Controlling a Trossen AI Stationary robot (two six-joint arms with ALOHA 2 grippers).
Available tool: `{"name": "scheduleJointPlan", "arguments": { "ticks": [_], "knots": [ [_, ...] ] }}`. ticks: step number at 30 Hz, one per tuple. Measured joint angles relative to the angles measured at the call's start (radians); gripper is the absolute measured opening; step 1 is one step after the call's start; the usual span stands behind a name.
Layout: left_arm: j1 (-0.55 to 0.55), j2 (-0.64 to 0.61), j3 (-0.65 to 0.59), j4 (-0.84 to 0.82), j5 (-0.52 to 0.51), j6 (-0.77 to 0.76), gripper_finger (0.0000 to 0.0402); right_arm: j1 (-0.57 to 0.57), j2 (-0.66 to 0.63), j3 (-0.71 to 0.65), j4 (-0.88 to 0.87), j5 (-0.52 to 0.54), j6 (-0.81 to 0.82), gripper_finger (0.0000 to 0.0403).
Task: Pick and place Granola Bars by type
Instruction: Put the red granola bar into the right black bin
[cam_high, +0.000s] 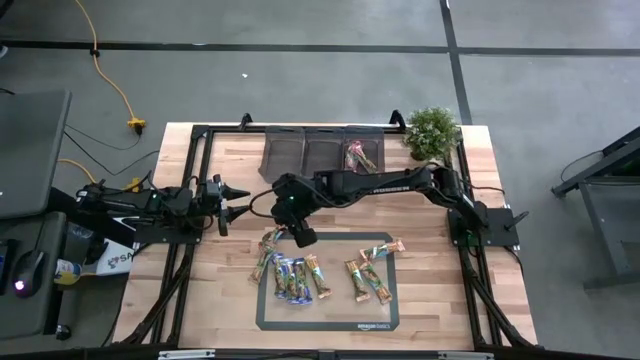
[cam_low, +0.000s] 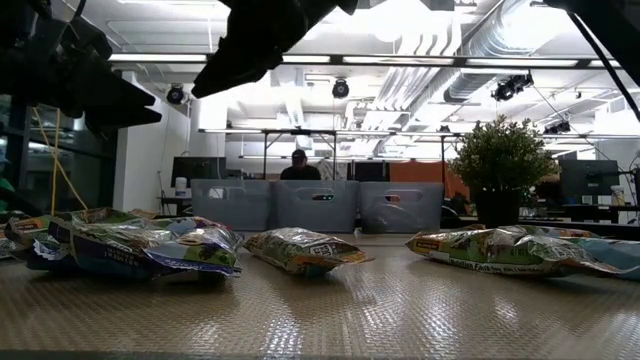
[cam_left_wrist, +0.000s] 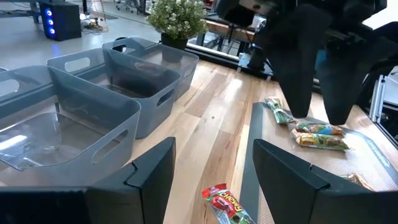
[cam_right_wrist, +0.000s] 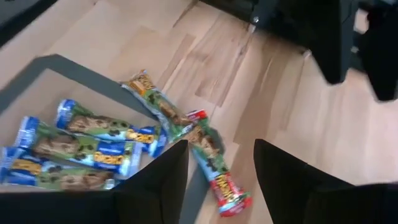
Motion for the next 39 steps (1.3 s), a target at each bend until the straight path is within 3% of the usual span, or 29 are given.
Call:
{"name": "scheduleJointPlan", "arguments": {
  "ticks": [14,20,29,32,39],
  "knots": [
    [0.000,0.000,0.000,0.000,0.000,0.000,0.0211,0.027,0.118,0.000,0.019,0.010,-0.184,0.0167],
    [0.000,0.000,0.000,0.000,0.000,0.000,0.0211,0.026,0.161,0.000,0.032,0.094,-0.273,0.0167],
    [0.000,0.000,0.000,0.000,0.000,0.000,0.0211,0.017,0.199,-0.002,0.043,0.107,-0.388,0.0167],
    [0.000,0.000,0.000,0.000,0.000,0.000,0.0211,0.006,0.198,-0.013,0.110,0.106,-0.396,0.0167],
    [0.000,0.000,0.000,0.000,0.000,0.000,0.0211,-0.033,0.199,-0.016,0.079,0.068,-0.390,0.0167]
  ]
}}
